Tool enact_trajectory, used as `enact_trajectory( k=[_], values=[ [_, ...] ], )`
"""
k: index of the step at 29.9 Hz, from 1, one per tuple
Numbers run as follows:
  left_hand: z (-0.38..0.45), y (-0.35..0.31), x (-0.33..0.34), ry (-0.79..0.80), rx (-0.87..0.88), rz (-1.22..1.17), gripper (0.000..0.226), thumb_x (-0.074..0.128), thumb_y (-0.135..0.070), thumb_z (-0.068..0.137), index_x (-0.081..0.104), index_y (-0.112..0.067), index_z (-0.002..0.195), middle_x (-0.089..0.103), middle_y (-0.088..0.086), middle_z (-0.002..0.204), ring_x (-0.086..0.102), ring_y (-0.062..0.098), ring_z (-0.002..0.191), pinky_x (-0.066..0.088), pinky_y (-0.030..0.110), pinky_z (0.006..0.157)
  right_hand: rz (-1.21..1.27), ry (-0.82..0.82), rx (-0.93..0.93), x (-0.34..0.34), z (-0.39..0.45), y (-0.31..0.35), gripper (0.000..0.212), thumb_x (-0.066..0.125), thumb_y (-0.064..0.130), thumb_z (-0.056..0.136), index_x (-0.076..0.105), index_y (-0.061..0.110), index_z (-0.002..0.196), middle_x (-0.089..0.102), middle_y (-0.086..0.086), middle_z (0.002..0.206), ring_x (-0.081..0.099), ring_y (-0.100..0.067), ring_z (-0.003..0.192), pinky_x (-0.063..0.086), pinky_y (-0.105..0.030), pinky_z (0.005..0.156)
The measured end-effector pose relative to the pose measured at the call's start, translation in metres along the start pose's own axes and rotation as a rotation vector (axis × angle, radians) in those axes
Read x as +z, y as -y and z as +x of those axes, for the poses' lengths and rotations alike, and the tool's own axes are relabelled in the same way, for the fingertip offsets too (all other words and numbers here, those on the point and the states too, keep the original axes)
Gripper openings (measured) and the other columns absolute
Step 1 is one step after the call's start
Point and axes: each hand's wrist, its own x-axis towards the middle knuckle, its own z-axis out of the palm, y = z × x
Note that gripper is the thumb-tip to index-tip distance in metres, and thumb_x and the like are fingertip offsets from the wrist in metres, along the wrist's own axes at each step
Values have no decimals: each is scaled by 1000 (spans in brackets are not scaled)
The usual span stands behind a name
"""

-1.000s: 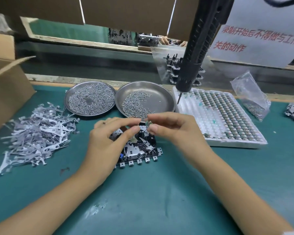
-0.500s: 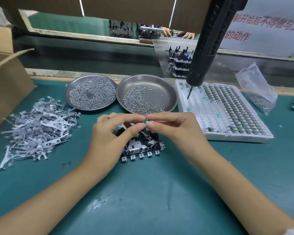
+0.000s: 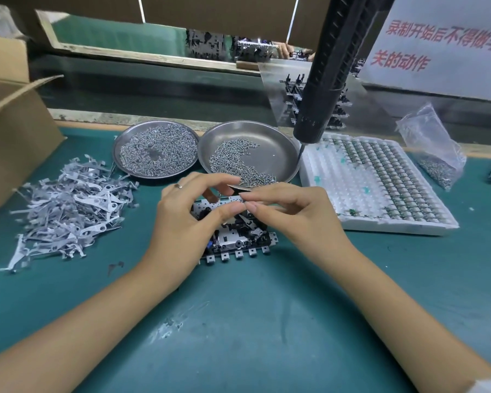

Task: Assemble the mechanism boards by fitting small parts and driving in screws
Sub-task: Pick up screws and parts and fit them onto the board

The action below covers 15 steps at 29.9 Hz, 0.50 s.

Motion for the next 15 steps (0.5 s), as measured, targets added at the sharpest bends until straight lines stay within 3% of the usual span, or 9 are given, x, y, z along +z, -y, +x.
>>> enact_trajectory(
  k=[3,9,13,15],
  values=[
    [0,0,-3,29,12,41,29,72,-39,73,60,-41,100,63,-15,89,58,5,90,38,46,95,-25,-26,-29,2,-1,-1,22,71,1,80,74,19,93,70,-3,84,65,-14,75,54,-31,73],
    [1,2,-13,117,67,175,35,71,-39,73,60,-38,106,65,-13,93,55,-3,94,33,42,99,-145,-62,-96,6,-5,-5,23,73,-1,78,74,17,93,71,-4,85,64,-16,75,54,-29,73],
    [-3,7,-24,138,-21,14,23,65,-34,79,65,-35,103,67,-13,93,59,-2,90,43,20,89,-316,11,-174,7,-9,-7,19,76,2,76,77,14,91,71,3,87,64,-14,85,50,-26,81],
    [-7,11,-29,81,-95,-64,16,60,-33,83,66,-35,98,69,-14,91,62,3,91,46,18,86,-425,71,-248,10,-10,-9,16,77,2,75,77,12,88,71,5,87,60,-14,85,48,-25,80]
  ],
)
